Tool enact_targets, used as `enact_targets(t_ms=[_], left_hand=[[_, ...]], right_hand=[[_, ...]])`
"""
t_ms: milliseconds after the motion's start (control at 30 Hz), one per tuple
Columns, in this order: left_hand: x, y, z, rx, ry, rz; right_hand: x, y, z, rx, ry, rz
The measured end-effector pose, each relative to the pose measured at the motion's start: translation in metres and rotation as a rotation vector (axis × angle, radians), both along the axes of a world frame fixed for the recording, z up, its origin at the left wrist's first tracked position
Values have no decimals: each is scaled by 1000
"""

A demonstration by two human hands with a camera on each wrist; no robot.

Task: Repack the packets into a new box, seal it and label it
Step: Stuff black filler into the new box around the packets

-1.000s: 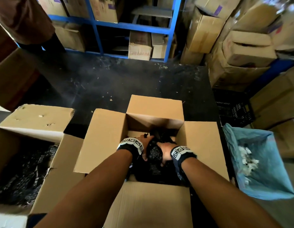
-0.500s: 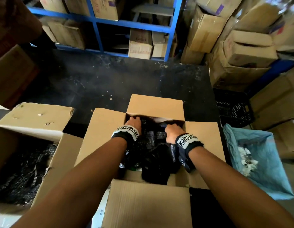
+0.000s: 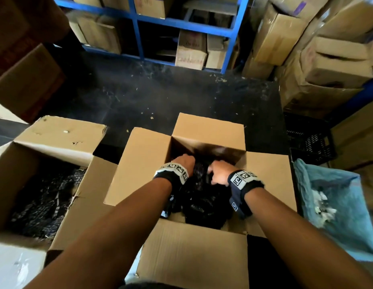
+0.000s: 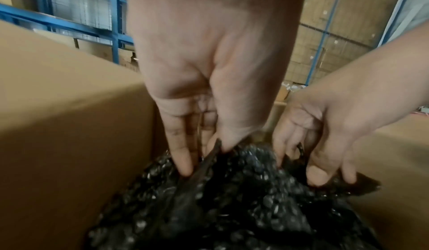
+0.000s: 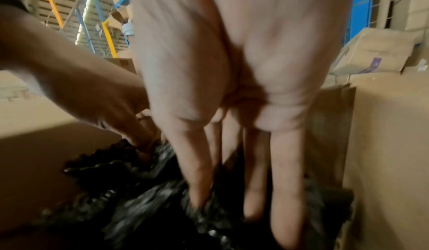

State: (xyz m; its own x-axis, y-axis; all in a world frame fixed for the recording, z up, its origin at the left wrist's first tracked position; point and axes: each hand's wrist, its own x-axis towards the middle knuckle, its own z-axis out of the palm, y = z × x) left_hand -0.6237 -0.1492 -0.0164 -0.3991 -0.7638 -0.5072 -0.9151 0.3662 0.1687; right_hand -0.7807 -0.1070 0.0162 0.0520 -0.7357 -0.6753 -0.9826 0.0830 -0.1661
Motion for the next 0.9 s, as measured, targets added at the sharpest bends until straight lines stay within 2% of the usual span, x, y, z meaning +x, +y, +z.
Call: enact_targets(t_ms=[100, 233, 333, 533, 633, 767, 833, 900], left_hand=[[-2, 13, -6, 84, -14, -18], [-3, 30, -20, 209, -94, -113], [-1, 33, -16, 223, -71, -119], [-3, 36, 24, 94, 14, -97], [11, 40, 47, -1, 122, -48], [55, 49, 81, -282, 357, 52], [87, 47, 90, -401, 370, 128], [123, 44, 88, -434, 338, 230]], right_hand=[[10, 3, -20, 89, 19, 91], [15, 14, -44, 157, 34, 99], [15, 20, -35, 153, 16, 106], [-5, 25, 11, 9, -5, 81], [-22, 34, 31, -103, -62, 45], [-53, 51, 54, -366, -151, -70], [-70, 63, 58, -486, -171, -127], [-85, 79, 58, -596, -155, -164]])
